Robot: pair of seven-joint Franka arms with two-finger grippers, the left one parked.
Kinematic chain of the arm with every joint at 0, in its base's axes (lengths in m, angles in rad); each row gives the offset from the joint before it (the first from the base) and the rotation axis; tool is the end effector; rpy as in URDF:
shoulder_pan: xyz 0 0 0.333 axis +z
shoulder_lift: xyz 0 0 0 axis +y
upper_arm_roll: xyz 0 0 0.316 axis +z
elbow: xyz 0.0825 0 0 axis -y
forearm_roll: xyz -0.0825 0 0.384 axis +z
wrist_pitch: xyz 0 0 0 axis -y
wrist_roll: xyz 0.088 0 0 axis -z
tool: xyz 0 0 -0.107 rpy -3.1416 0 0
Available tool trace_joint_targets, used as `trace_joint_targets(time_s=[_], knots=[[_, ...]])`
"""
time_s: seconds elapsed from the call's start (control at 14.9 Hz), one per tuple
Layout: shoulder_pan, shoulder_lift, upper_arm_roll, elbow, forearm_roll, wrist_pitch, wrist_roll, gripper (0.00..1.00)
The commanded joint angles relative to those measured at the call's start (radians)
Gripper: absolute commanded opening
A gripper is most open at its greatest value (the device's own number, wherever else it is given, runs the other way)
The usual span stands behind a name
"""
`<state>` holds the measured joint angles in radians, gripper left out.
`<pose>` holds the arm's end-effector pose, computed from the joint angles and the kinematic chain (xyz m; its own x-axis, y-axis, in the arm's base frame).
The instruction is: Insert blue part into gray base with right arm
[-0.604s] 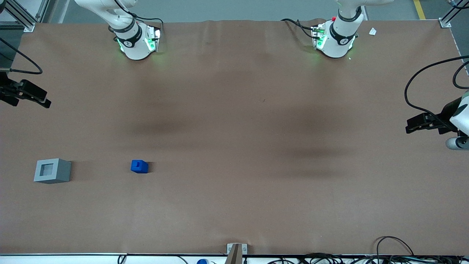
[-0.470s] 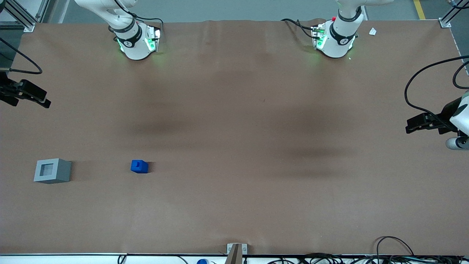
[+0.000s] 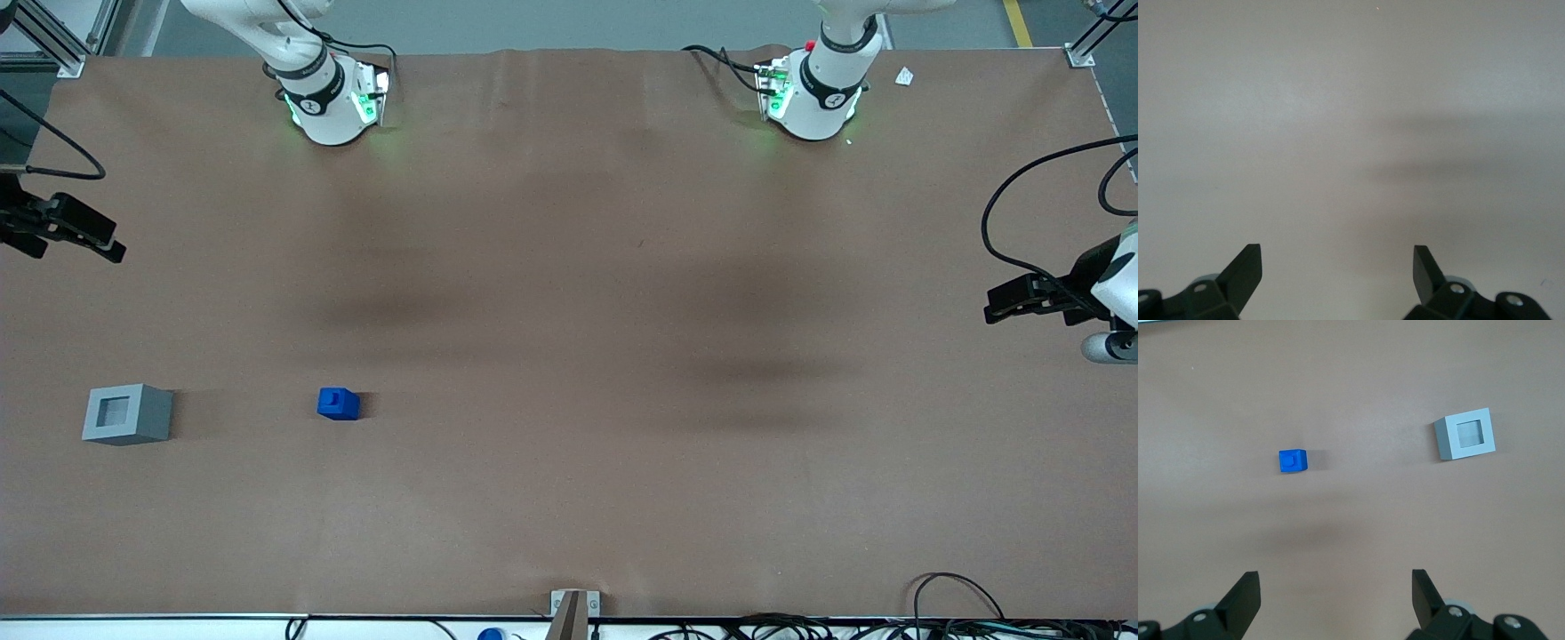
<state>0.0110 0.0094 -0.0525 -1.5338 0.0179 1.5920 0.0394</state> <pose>0.5598 -0.0212 0.6387 0.9955 -0.0811 0.0481 -0.0803 -0.9966 -0.0193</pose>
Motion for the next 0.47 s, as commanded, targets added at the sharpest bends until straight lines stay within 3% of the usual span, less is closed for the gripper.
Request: trace_joint_targets(time_s=[0.0, 0.4], knots=[[0.027, 0.003, 0.002, 0.004, -0.018, -0.006, 0.02, 1.0], [0.035, 0.024, 0.005, -0.035, -0.006, 0.046, 0.028, 1.0]])
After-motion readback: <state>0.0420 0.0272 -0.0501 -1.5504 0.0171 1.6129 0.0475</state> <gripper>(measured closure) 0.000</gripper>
